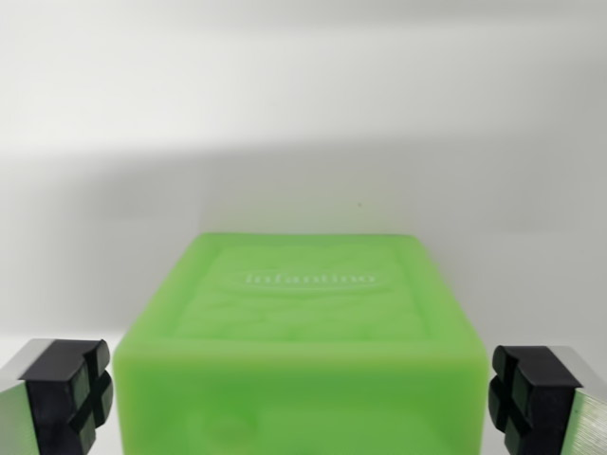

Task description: Stack cube

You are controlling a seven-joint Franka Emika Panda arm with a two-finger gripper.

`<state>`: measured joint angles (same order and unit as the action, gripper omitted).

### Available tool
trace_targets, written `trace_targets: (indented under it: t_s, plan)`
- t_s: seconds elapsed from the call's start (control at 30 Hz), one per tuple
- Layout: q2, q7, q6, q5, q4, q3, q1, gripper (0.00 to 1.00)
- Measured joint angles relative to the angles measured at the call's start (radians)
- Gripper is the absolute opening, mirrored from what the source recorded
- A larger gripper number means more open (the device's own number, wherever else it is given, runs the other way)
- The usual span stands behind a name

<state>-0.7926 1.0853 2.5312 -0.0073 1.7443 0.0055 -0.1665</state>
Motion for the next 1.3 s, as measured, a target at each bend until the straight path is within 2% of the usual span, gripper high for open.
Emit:
trace_targets:
  t_s: [0.17, 0.2, 1.3]
  plan:
    - [-0.009, 0.000, 0.005, 0.000, -0.004, 0.000, 0.000, 1.00]
    - [-0.010, 0.000, 0.005, 0.000, -0.004, 0.000, 0.000, 0.00]
    - [-0.010, 0.000, 0.006, 0.000, -0.005, 0.000, 0.000, 0.00]
